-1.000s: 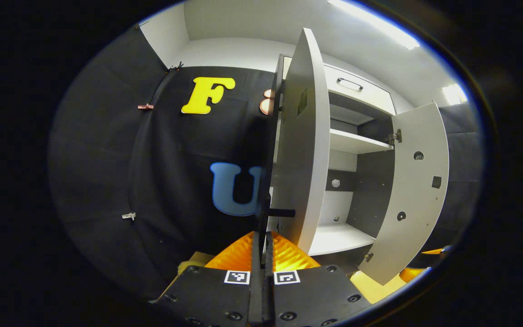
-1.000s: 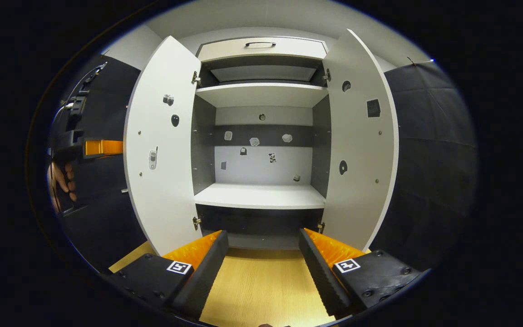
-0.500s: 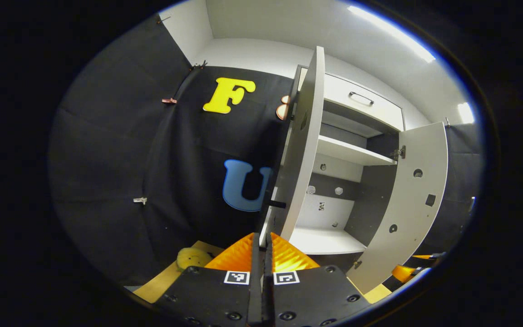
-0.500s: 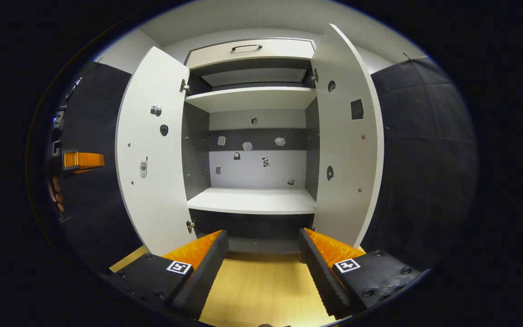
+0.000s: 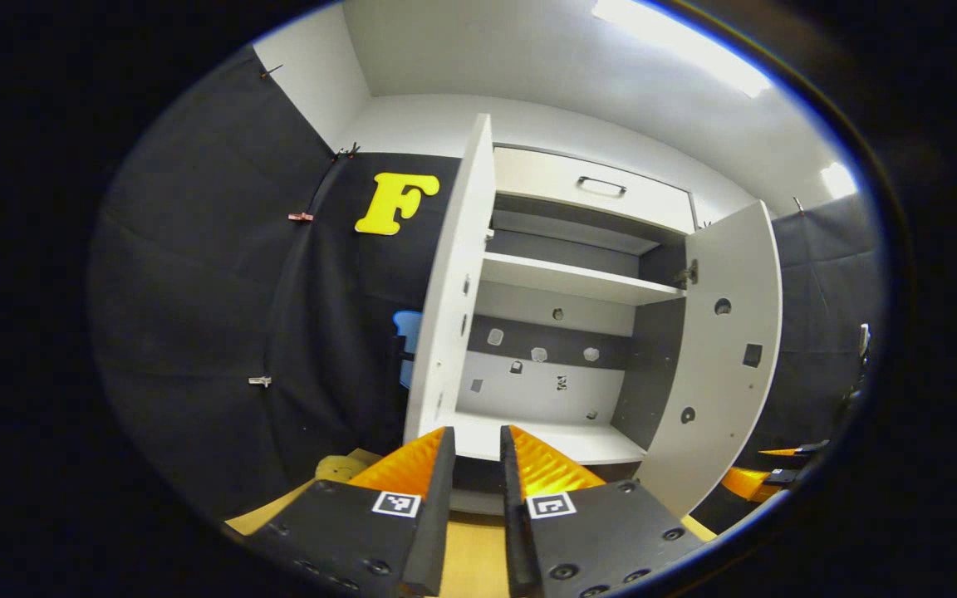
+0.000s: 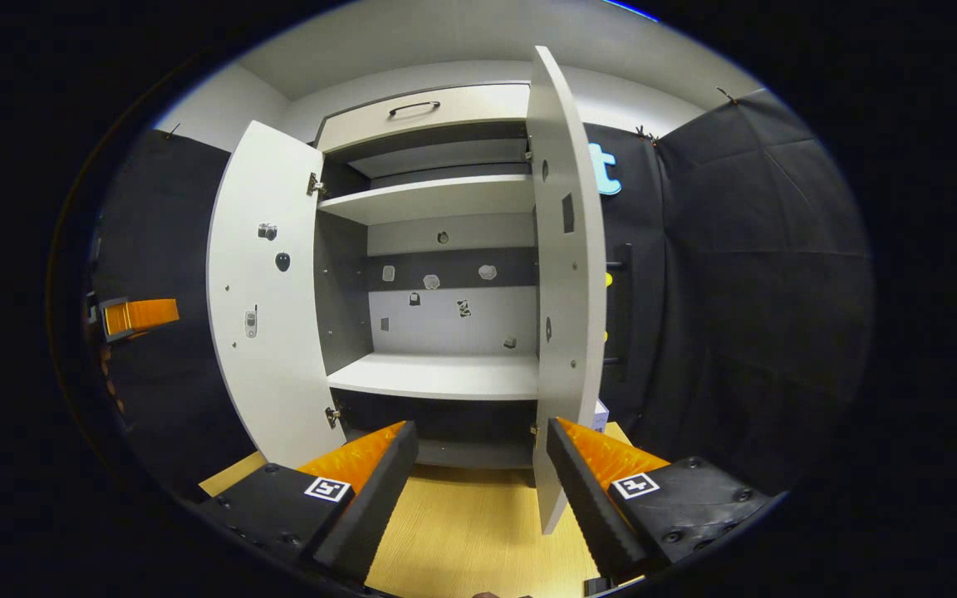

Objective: Open the right door of the double-door shoe cabinet with the right hand, and open the left door with the left hand.

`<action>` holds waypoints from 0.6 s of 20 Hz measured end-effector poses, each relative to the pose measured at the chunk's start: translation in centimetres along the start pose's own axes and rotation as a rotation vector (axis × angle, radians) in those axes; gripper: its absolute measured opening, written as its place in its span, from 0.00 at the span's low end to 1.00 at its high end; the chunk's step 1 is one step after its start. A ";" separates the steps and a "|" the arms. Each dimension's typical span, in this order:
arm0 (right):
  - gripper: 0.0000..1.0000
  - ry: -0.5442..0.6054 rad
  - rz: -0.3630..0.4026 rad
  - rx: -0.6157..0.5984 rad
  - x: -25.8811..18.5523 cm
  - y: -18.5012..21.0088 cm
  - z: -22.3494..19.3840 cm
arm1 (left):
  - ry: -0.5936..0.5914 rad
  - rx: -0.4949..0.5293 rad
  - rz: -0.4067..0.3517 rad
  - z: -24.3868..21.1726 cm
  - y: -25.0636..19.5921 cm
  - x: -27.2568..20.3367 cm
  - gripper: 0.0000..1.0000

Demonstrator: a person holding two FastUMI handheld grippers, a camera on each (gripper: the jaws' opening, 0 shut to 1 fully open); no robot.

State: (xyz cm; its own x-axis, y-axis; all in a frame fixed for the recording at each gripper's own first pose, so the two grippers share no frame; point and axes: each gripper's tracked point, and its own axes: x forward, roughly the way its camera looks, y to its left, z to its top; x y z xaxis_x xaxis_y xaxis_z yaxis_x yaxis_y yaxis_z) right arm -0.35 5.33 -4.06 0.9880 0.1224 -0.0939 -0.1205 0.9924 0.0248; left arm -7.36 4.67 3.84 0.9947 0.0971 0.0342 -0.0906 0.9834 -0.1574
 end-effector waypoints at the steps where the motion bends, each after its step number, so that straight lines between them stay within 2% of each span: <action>1: 0.98 -0.007 0.007 0.003 -0.3 -0.4 0.2 | 0.003 0.004 -0.005 -0.5 -1.4 -0.4 0.42; 4: 0.98 -0.022 0.024 0.020 -1.0 -1.3 0.8 | 0.006 0.003 -0.006 -1.6 -4.5 -1.4 0.69; 5: 0.97 -0.027 0.024 0.024 -1.1 -1.5 1.0 | 0.007 0.006 -0.014 -1.8 -5.6 -1.6 0.73; 6: 0.97 -0.032 0.023 0.030 -1.2 -1.7 1.2 | 0.007 0.020 -0.019 -1.9 -6.2 -1.7 0.84; 8: 0.97 -0.048 0.019 0.045 -1.1 -1.8 1.8 | 0.010 0.058 -0.013 -2.2 -6.9 -2.2 0.95; 12: 0.98 -0.053 -0.008 0.062 -0.9 -1.8 1.2 | 0.036 0.087 -0.012 -4.0 -7.6 -3.2 0.95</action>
State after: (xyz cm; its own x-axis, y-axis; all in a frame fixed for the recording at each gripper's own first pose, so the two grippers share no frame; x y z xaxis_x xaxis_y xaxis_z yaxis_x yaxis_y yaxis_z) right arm -0.94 3.39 -2.87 0.9928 0.1120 -0.0415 -0.1081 0.9904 0.0865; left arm -9.68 -3.76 0.97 0.9967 0.0812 -0.0002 -0.0810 0.9942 -0.0711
